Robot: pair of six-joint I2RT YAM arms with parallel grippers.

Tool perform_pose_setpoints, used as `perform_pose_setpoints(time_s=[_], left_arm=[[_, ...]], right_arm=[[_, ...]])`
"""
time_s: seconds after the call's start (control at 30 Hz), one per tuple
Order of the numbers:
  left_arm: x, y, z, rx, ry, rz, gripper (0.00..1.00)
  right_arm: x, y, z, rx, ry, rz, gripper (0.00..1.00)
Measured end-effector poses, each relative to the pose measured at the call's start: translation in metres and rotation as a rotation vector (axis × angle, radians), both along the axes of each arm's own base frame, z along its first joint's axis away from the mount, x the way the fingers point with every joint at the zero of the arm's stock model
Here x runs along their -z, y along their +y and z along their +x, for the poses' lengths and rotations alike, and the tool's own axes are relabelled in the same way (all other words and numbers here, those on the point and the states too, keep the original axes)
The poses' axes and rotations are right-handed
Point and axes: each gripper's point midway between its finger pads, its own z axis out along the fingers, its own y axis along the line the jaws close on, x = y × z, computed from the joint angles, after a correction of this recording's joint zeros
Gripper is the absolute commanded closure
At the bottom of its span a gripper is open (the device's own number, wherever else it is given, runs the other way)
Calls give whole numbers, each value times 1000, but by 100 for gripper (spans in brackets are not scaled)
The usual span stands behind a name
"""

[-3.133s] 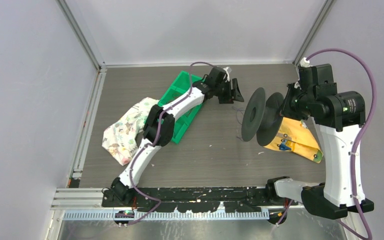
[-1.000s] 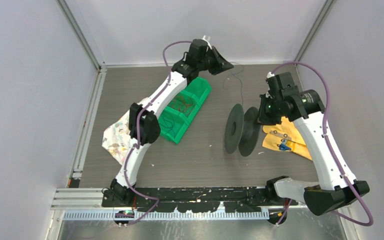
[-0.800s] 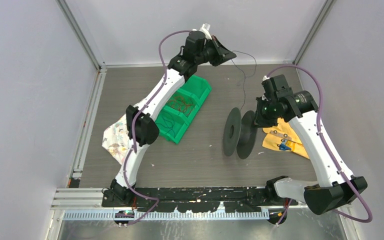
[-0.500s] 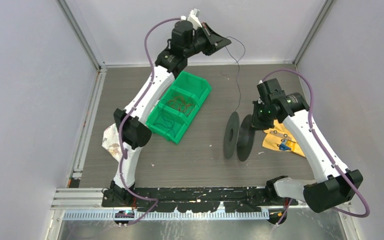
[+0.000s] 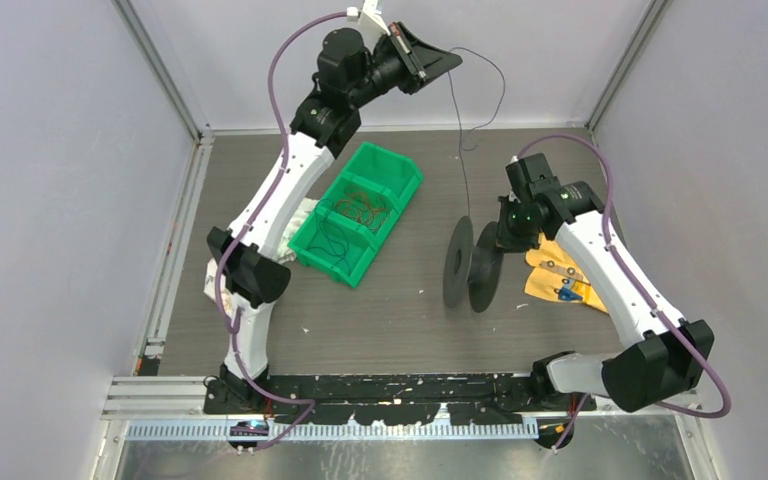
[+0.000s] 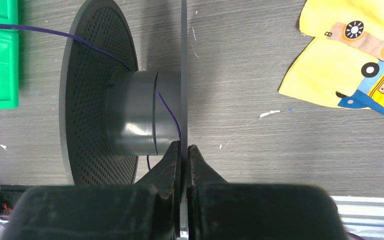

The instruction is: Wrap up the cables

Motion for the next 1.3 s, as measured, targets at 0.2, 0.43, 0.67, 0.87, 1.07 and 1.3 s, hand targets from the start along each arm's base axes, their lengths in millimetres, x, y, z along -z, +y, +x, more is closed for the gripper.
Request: perform_pose_setpoints(time_s=[0.2, 0.43, 0.67, 0.87, 1.07, 1.3], left_arm=[[-6, -1, -16, 69, -17, -20, 100], [-18, 0, -51, 155, -47, -39, 99], [-6, -30, -81, 298, -21, -65, 100], [6, -56, -99, 397, 21, -95, 99], [16, -62, -93, 406, 50, -105, 99], [17, -63, -89, 407, 56, -123, 99]], right_arm=[[8, 4, 20, 7, -8, -7, 99], [8, 16, 50, 36, -28, 21, 100], [8, 27, 70, 95, -42, 69, 99], [4, 33, 78, 147, -64, 113, 99], [-1, 33, 84, 184, -86, 140, 99], [-12, 19, 83, 247, -145, 179, 100]])
